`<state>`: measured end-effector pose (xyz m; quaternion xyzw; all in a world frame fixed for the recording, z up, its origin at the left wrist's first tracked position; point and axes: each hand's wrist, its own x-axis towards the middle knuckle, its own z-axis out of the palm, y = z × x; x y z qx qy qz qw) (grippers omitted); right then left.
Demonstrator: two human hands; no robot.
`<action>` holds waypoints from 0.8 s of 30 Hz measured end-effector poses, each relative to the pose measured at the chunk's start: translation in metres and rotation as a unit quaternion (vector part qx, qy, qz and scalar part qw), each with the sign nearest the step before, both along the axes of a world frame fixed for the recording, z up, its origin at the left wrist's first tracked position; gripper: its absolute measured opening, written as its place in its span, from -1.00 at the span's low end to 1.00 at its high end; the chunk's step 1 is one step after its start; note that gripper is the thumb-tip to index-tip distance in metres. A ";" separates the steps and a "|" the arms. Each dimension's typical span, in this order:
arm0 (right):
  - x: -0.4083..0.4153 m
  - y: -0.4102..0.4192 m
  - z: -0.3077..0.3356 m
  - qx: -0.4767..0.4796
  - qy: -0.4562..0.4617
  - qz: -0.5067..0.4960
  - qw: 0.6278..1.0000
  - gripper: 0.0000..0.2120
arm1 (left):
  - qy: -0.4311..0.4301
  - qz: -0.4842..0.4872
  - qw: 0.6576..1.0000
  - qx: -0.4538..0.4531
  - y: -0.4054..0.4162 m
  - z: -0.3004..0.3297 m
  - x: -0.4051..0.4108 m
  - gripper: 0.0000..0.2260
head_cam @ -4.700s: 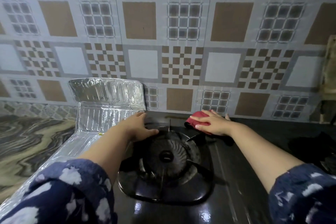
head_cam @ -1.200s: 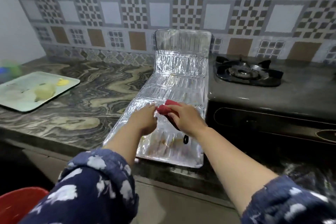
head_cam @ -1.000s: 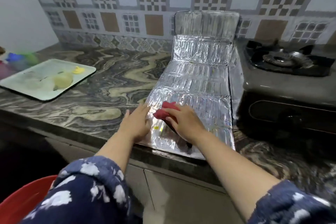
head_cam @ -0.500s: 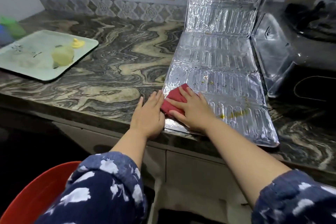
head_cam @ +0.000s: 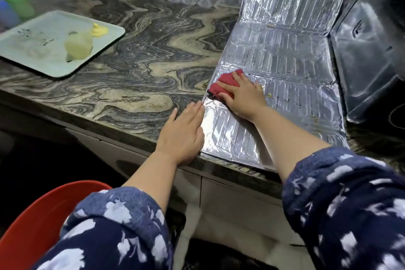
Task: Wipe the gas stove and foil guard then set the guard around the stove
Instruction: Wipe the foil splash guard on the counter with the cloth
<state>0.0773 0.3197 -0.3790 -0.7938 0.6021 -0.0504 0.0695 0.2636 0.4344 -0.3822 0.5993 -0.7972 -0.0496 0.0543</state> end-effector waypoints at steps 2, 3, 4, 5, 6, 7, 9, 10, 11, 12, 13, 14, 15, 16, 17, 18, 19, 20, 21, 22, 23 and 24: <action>-0.003 -0.011 0.001 -0.003 -0.005 0.000 1.000 -0.57 | -0.006 0.003 1.000 0.005 0.000 0.000 0.000 -0.44; -0.004 -0.016 0.002 -0.005 -0.011 -0.002 1.000 -0.58 | -0.008 0.004 1.000 0.005 0.000 0.000 0.001 -0.41; -0.004 -0.020 0.003 -0.010 -0.018 -0.003 1.000 -0.58 | -0.009 0.005 1.000 0.004 -0.001 -0.001 0.001 -0.39; -0.006 -0.025 0.004 -0.018 -0.024 -0.004 1.000 -0.59 | -0.009 0.006 1.000 0.002 -0.001 -0.002 0.001 -0.36; -0.007 -0.028 0.005 -0.035 -0.025 -0.004 0.999 -0.61 | -0.010 0.007 1.000 0.003 -0.001 -0.002 0.001 -0.34; -0.010 -0.031 0.005 -0.059 -0.023 0.002 0.998 -0.63 | -0.012 0.010 1.000 0.004 -0.001 -0.002 0.001 -0.33; -0.015 -0.039 0.009 -0.091 -0.024 0.028 0.995 -0.66 | -0.010 0.018 1.000 0.007 -0.002 -0.001 0.000 -0.32; -0.017 -0.042 0.013 -0.088 -0.029 0.034 0.995 -0.67 | -0.008 0.020 1.000 0.012 -0.002 0.000 0.000 -0.33; -0.019 -0.045 0.017 -0.074 -0.038 0.032 0.996 -0.67 | -0.008 0.020 1.000 0.019 -0.002 0.001 -0.001 -0.33; -0.020 -0.044 0.022 -0.061 -0.053 0.026 0.996 -0.67 | -0.008 0.019 0.999 0.029 -0.002 0.002 -0.003 -0.34; -0.021 -0.038 0.028 -0.052 -0.069 0.024 0.996 -0.67 | -0.010 0.022 0.999 0.042 -0.002 0.005 -0.004 -0.35; -0.022 -0.028 0.033 -0.054 -0.079 0.035 0.995 -0.67 | -0.011 0.031 0.998 0.057 -0.002 0.008 -0.006 -0.37; -0.022 -0.014 0.038 -0.060 -0.082 0.055 0.993 -0.67 | -0.014 0.046 0.996 0.073 -0.003 0.011 -0.008 -0.40; -0.023 0.002 0.042 -0.062 -0.080 0.079 0.992 -0.67 | -0.025 0.064 0.994 0.088 -0.004 0.015 -0.012 -0.42; -0.024 0.021 0.044 -0.061 -0.079 0.102 0.990 -0.66 | -0.042 0.084 0.991 0.097 -0.004 0.020 -0.019 -0.43; -0.027 0.040 0.044 -0.057 -0.078 0.117 0.988 -0.66 | -0.058 0.106 0.988 0.097 -0.004 0.024 -0.028 -0.44; -0.030 0.057 0.044 -0.053 -0.077 0.127 0.988 -0.66 | -0.065 0.126 0.986 0.083 -0.003 0.027 -0.037 -0.44; -0.035 0.074 0.041 -0.051 -0.071 0.134 0.987 -0.67 | -0.061 0.142 0.986 0.063 -0.002 0.030 -0.047 -0.45; -0.040 0.086 0.035 -0.057 -0.060 0.137 0.987 -0.68 | -0.049 0.149 0.987 0.045 -0.002 0.031 -0.058 -0.46; -0.047 0.096 0.029 -0.065 -0.050 0.128 0.988 -0.68 | -0.035 0.143 0.988 0.036 -0.002 0.031 -0.067 -0.47; -0.054 0.105 0.023 -0.059 -0.045 0.110 0.991 -0.65 | -0.020 0.131 0.990 0.043 -0.002 0.030 -0.076 -0.48; -0.061 0.114 0.018 -0.048 -0.036 0.095 0.994 -0.62 | -0.007 0.119 0.991 0.059 -0.002 0.028 -0.083 -0.49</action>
